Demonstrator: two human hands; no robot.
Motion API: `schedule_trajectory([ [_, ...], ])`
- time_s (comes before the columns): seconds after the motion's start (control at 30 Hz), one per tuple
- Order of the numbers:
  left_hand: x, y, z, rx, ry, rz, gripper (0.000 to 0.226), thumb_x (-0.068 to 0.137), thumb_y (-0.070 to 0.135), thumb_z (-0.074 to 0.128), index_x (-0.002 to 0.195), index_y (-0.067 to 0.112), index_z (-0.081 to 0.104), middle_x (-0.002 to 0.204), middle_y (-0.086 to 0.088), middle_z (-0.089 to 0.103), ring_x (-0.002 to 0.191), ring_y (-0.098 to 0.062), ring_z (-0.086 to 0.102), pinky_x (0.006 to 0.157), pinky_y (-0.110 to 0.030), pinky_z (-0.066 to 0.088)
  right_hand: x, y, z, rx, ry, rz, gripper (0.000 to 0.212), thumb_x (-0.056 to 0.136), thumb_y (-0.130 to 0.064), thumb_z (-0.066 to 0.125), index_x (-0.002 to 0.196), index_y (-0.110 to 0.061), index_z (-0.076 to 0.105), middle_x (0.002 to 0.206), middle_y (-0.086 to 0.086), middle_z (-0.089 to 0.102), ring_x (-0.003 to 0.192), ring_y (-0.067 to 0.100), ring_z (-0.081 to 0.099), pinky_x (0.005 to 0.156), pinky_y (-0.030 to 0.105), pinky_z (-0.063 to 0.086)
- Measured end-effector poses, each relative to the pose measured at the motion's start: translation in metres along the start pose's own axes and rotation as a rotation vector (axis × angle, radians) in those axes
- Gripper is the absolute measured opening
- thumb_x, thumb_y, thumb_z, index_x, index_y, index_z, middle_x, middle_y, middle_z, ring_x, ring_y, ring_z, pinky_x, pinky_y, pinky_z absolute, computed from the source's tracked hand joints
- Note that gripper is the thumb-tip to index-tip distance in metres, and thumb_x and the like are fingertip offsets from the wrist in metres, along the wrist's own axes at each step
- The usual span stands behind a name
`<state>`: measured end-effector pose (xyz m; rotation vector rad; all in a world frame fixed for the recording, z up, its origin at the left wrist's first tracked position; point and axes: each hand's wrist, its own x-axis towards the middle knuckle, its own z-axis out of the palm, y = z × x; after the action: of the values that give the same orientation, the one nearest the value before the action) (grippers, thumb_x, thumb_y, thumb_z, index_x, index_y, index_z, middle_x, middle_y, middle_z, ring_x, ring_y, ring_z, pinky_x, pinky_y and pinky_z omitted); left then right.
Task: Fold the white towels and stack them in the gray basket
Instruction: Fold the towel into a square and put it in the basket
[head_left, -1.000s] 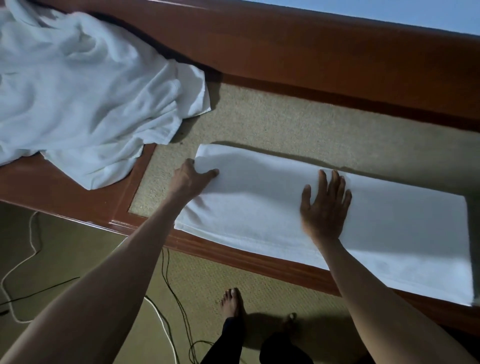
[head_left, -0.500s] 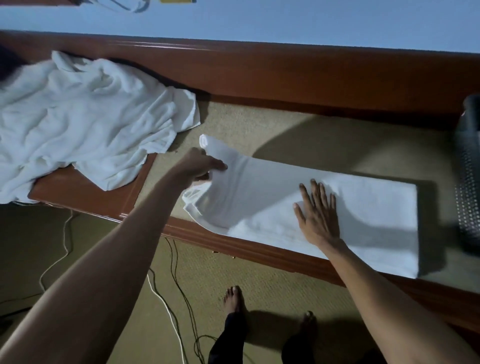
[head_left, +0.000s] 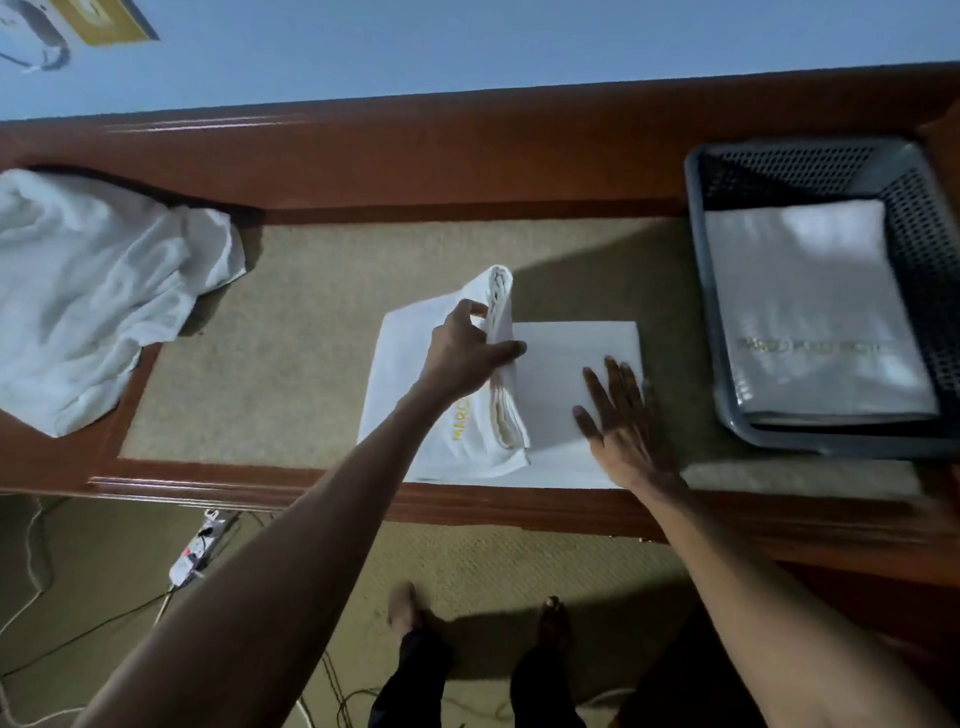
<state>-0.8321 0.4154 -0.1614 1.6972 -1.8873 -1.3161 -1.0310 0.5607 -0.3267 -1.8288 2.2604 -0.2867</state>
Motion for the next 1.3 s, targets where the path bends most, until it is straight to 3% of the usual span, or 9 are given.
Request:
schedule_trajectory([
  [0.2, 0.000, 0.016, 0.083, 0.014, -0.024, 0.012, 0.058, 0.080, 0.033, 0.086, 0.126, 0.017, 0.056, 0.096, -0.005, 0.072, 0.080, -0.016, 0.069, 0.062, -0.021, 0.054, -0.009, 0.021, -0.027, 0.293, 0.427, -0.029, 0.040, 0.111, -0.034, 0.038, 0.121, -0.009, 0.067, 0.138, 0.013, 0.061, 0.134, 0.030, 0.053, 0.112, 0.047, 0.043],
  [0.37, 0.000, 0.024, 0.114, -0.003, -0.140, 0.038, 0.046, 0.087, 0.034, 0.080, 0.125, 0.015, 0.062, 0.087, -0.002, 0.076, 0.074, -0.017, 0.074, 0.074, -0.031, 0.059, -0.008, 0.007, -0.061, 0.922, 0.187, 0.399, 0.054, 0.108, -0.049, 0.030, 0.106, -0.012, 0.069, 0.092, 0.004, 0.073, 0.080, 0.014, 0.069, 0.077, 0.043, 0.057],
  [0.5, -0.001, 0.014, 0.101, 0.120, -0.105, 0.066, 0.021, 0.096, 0.027, 0.067, 0.113, 0.015, 0.071, 0.076, -0.001, 0.077, 0.061, -0.010, 0.071, 0.070, -0.025, 0.059, -0.003, 0.005, -0.065, 0.892, 0.025, 0.500, 0.071, 0.095, -0.074, 0.030, 0.113, -0.015, 0.066, 0.093, -0.006, 0.067, 0.088, 0.013, 0.064, 0.075, 0.027, 0.046],
  [0.67, 0.001, -0.014, 0.052, 0.196, 0.046, -0.044, 0.008, 0.091, 0.031, 0.061, 0.085, 0.032, 0.067, 0.074, 0.009, 0.075, 0.078, -0.024, 0.074, 0.082, -0.042, 0.061, 0.004, 0.002, -0.059, 0.713, -0.176, 0.472, 0.062, 0.090, -0.042, 0.075, 0.135, -0.007, 0.052, 0.119, 0.009, 0.067, 0.108, 0.027, 0.065, 0.078, 0.027, 0.044],
  [0.93, -0.004, -0.044, 0.009, 0.335, 0.310, -0.081, 0.032, 0.091, 0.016, 0.065, 0.123, 0.010, 0.067, 0.123, -0.017, 0.065, 0.115, -0.036, 0.059, 0.096, -0.043, 0.046, -0.002, 0.012, -0.062, 0.670, -0.091, 0.545, 0.031, 0.096, -0.025, 0.061, 0.116, -0.010, 0.043, 0.108, 0.014, 0.063, 0.097, 0.035, 0.064, 0.078, 0.039, 0.051],
  [1.03, -0.008, -0.062, 0.005, 0.421, 0.208, -0.227, 0.064, 0.091, 0.033, 0.072, 0.144, 0.009, 0.045, 0.142, -0.022, 0.043, 0.130, -0.043, 0.044, 0.105, -0.051, 0.039, -0.006, 0.020, -0.061, 0.590, -0.127, 0.542, 0.041, 0.096, -0.031, 0.062, 0.125, -0.008, 0.044, 0.110, 0.013, 0.062, 0.099, 0.034, 0.064, 0.078, 0.038, 0.052],
  [1.13, -0.009, -0.083, 0.000, 0.168, 0.060, -0.444, 0.092, 0.079, 0.060, 0.078, 0.145, 0.005, 0.042, 0.137, -0.021, 0.054, 0.121, -0.041, 0.057, 0.098, -0.051, 0.052, -0.005, 0.015, -0.064, 0.524, 0.001, 0.479, 0.056, 0.092, -0.027, 0.069, 0.137, -0.003, 0.045, 0.127, 0.018, 0.058, 0.117, 0.036, 0.057, 0.094, 0.042, 0.049],
  [1.23, -0.014, -0.094, -0.009, -0.172, -0.053, -0.537, 0.071, 0.079, 0.050, 0.083, 0.125, 0.000, 0.062, 0.112, -0.013, 0.072, 0.096, -0.028, 0.070, 0.072, -0.036, 0.058, 0.001, 0.003, -0.069, 0.344, 0.206, 0.372, 0.057, 0.089, -0.027, 0.066, 0.137, -0.004, 0.047, 0.128, 0.018, 0.054, 0.119, 0.036, 0.052, 0.100, 0.051, 0.045],
  [1.3, -0.020, -0.094, -0.015, -0.314, -0.171, -0.566, 0.058, 0.079, 0.039, 0.086, 0.121, 0.003, 0.067, 0.110, -0.010, 0.075, 0.099, -0.026, 0.072, 0.075, -0.036, 0.059, 0.011, -0.007, -0.069, 0.329, 0.309, 0.255, 0.052, 0.086, -0.021, 0.062, 0.133, -0.002, 0.050, 0.123, 0.018, 0.054, 0.115, 0.037, 0.051, 0.095, 0.053, 0.045],
])
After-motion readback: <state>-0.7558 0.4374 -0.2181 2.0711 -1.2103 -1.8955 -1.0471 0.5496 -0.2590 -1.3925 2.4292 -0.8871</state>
